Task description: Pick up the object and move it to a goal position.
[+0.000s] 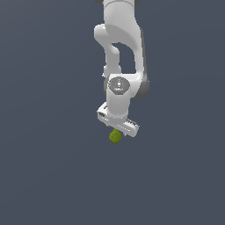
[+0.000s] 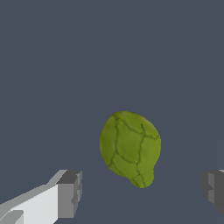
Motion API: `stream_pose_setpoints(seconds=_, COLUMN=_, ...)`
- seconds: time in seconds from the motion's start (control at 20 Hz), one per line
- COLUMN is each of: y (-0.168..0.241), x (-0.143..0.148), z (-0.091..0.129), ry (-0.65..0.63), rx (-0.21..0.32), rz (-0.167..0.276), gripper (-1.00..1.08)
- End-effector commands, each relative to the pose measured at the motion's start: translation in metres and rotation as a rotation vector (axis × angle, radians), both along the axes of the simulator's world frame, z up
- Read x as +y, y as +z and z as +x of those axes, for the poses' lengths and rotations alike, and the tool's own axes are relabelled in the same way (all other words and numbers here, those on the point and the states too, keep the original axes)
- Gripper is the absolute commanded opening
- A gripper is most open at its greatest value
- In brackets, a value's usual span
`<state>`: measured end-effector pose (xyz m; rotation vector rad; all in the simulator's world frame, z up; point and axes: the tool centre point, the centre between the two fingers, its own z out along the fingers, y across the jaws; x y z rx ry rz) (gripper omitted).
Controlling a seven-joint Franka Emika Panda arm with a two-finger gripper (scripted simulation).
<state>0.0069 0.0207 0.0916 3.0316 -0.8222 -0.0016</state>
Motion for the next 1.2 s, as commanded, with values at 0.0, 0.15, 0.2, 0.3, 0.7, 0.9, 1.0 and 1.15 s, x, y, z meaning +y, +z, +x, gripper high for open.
stream_pose_setpoints(seconds=0.0, y=-0.001, x=0.000, z=0.000, ry=-0.008, rx=-0.001, rz=0.000, gripper=1.00)
stream_pose_setpoints(seconds=0.15, y=-0.002, x=0.000, z=0.000, ry=-0.003, rx=0.000, rz=0.000, gripper=1.00)
stream_pose_setpoints(seconds=0.2, y=-0.004, x=0.000, z=0.000, ry=-0.004, rx=0.000, rz=0.000, gripper=1.00)
stream_pose_setpoints(seconds=0.3, y=-0.010, x=0.000, z=0.000, ry=-0.004, rx=0.000, rz=0.000, gripper=1.00)
stream_pose_setpoints(seconds=0.7, y=-0.047, x=0.000, z=-0.001, ry=-0.008, rx=-0.001, rz=0.000, gripper=1.00)
stream_pose_setpoints(seconds=0.9, y=-0.051, x=0.000, z=0.000, ry=-0.008, rx=-0.001, rz=0.000, gripper=1.00)
stream_pose_setpoints(seconds=1.0, y=-0.051, x=0.000, z=0.000, ry=-0.008, rx=-0.001, rz=0.000, gripper=-1.00)
stream_pose_setpoints(seconds=1.15, y=-0.051, x=0.000, z=0.000, ry=-0.008, rx=-0.001, rz=0.000, gripper=-1.00)
